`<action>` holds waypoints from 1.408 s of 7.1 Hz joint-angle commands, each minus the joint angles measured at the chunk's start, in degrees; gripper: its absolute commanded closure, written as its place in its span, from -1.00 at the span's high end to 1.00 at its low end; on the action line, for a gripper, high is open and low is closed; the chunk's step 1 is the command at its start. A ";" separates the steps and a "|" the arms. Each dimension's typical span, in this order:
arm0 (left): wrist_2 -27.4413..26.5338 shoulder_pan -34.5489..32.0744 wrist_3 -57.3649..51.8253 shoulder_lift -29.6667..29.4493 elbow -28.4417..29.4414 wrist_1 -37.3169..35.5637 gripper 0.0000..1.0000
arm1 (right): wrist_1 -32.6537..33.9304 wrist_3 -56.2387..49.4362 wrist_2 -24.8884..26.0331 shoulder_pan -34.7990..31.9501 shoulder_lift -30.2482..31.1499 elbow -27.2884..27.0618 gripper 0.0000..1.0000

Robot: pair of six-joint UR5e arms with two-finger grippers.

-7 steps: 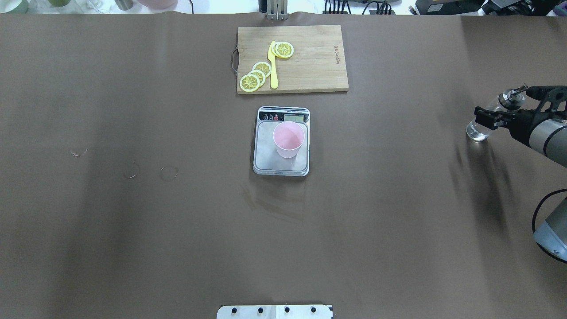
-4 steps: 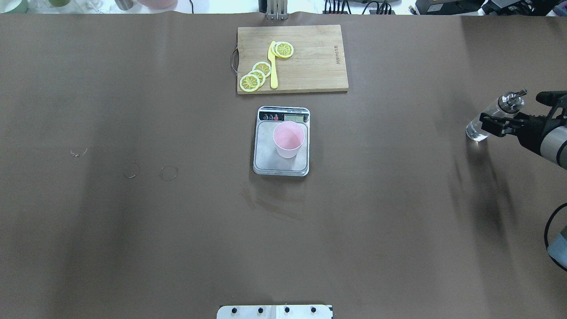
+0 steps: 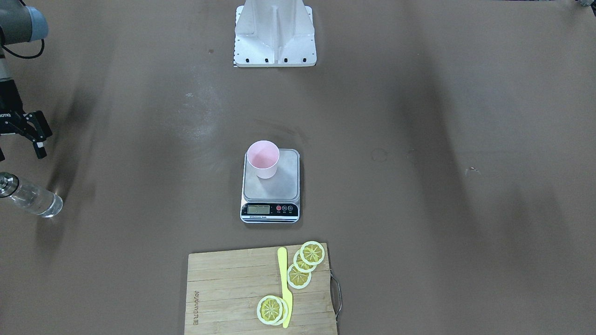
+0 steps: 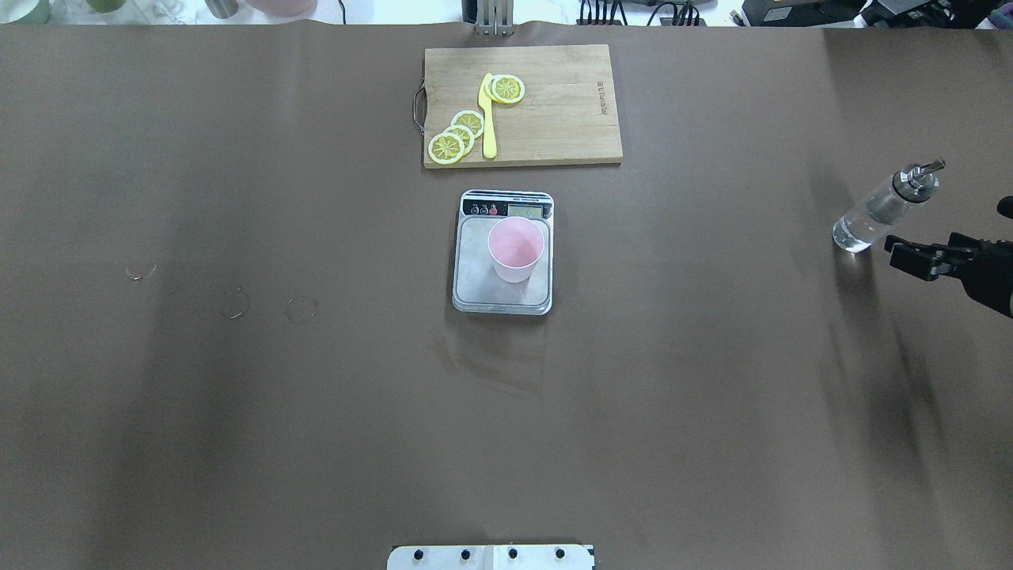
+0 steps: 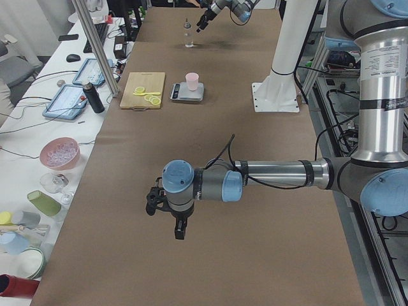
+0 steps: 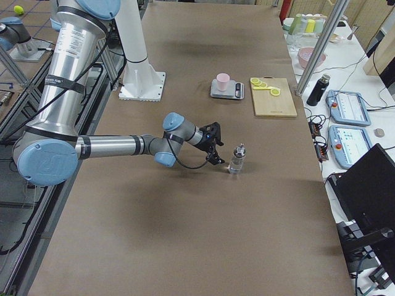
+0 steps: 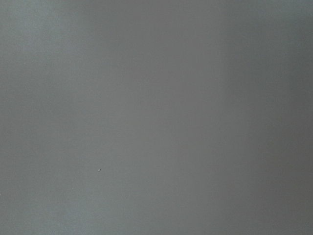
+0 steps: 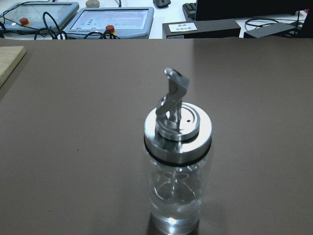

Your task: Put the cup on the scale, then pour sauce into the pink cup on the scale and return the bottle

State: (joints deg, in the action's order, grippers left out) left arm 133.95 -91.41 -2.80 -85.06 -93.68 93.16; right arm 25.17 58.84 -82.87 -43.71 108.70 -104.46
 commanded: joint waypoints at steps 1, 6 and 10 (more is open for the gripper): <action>0.00 0.00 -0.01 0.07 -0.01 0.00 0.97 | 2.49 0.31 -4.01 0.38 6.23 -8.34 1.00; 0.00 0.00 0.16 0.07 -0.01 -0.09 0.97 | 48.46 -17.21 -41.97 -32.70 -13.30 -14.99 1.00; -0.44 0.35 -0.01 -0.01 1.49 -0.09 0.97 | 82.13 -44.99 -57.24 -51.69 -28.19 1.72 1.00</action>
State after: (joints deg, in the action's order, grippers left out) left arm 133.58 -91.15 -2.74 -85.04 -92.47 93.05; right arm 101.98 21.19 -132.91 -89.66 83.10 -110.85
